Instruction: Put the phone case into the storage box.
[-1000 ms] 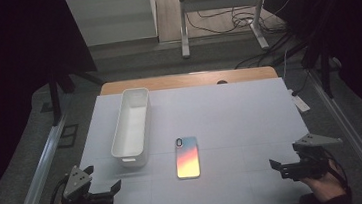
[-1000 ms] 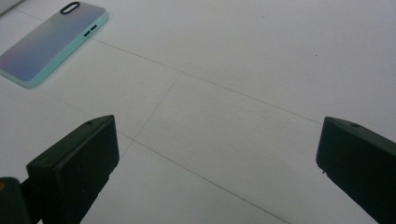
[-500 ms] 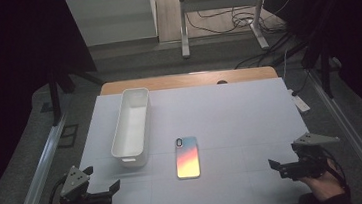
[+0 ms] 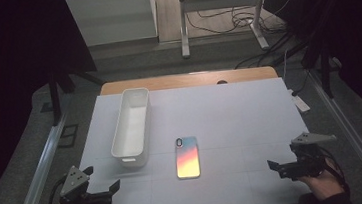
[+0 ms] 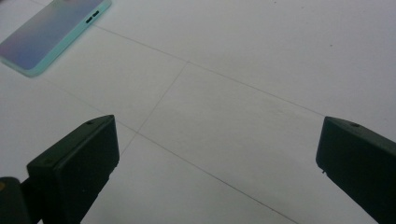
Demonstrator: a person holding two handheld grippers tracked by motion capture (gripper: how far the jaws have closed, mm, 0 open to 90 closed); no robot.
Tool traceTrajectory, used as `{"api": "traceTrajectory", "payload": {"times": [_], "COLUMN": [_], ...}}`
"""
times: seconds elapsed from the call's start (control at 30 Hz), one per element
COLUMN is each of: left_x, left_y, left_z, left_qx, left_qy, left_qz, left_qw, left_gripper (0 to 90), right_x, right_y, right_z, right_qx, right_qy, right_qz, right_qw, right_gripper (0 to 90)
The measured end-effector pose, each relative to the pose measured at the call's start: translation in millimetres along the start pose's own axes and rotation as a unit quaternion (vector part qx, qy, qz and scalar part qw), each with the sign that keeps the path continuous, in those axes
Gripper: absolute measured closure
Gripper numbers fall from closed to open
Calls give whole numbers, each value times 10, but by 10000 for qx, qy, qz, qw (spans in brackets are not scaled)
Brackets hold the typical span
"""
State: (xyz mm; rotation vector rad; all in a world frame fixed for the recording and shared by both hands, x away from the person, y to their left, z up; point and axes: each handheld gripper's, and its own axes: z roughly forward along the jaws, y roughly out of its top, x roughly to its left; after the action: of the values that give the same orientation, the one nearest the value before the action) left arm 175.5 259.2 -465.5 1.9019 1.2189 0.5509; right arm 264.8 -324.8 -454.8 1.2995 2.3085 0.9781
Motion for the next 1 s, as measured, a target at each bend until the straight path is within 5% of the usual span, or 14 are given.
{"api": "traceTrajectory", "payload": {"times": [1.0], "left_x": [12], "left_y": [0], "left_z": [3], "left_qx": [6], "left_qy": [-6], "left_qz": [-67], "left_qw": [10000], "left_gripper": [17], "right_x": [124], "right_y": [292], "right_z": [253], "right_qx": [5], "right_qy": [576], "right_qz": [-576], "right_qw": [9967], "right_gripper": [0]}}
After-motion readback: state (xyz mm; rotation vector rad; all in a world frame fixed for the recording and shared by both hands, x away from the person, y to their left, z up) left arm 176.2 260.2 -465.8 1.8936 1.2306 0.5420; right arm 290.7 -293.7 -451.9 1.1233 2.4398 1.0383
